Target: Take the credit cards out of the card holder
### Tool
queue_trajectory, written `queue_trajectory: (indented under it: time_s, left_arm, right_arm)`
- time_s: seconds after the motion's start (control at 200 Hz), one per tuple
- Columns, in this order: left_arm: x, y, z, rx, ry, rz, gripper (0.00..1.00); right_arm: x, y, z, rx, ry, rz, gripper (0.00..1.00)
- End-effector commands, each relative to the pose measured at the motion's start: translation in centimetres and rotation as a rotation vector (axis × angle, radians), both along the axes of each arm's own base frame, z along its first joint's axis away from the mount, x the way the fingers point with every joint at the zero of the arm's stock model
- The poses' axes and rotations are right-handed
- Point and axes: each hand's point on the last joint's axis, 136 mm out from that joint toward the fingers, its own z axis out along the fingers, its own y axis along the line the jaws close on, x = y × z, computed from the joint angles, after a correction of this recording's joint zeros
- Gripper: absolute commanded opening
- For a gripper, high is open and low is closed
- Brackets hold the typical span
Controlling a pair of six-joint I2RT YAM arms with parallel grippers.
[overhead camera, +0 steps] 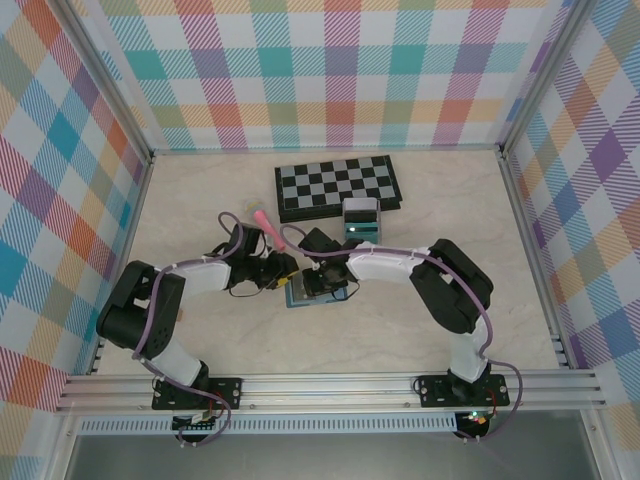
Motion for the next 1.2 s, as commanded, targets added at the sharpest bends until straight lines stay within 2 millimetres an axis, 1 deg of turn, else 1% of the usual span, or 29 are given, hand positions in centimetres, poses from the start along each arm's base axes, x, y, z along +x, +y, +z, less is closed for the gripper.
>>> queue_trajectory:
  time_s: [0.0,0.16,0.37,0.51,0.68,0.875,1.015,1.195]
  left_arm:
    - [0.3,-0.7,0.1,0.010,-0.015,-0.046,0.37]
    - [0.1,-0.1,-1.0,0.090,0.006,-0.063,0.35]
    - [0.0,0.4,-1.9,0.136,0.018,-0.068,0.35]
    - [0.2,0.7,-1.6,0.151,-0.002,-0.065,0.35]
    - [0.7,0.5,-0.3,0.143,-0.054,-0.068,0.35]
    - [0.8,0.7,0.6,0.149,-0.086,-0.057,0.35]
    - [0.7,0.1,0.4,0.133,-0.071,-0.083,0.35]
    - [0.4,-0.3,-0.9,0.140,-0.038,-0.104,0.35]
  right_arm:
    - [-1.9,-2.0,-3.5,-0.081,0.085,0.019,0.23]
    - [-1.9,-2.0,-3.6,-0.077,0.089,0.015,0.23]
    - [-1.9,-2.0,-3.5,-0.066,0.092,0.012,0.23]
    - [-1.8,-2.1,-3.4,-0.059,0.093,0.007,0.23]
    - [-1.7,-2.3,-3.6,-0.059,0.100,-0.003,0.22]
    - [-1.6,-2.4,-3.7,-0.059,0.106,-0.009,0.21]
    - [-1.6,-2.3,-3.8,-0.052,0.111,-0.006,0.21]
    - [-1.8,-2.3,-3.9,-0.051,0.118,-0.004,0.21]
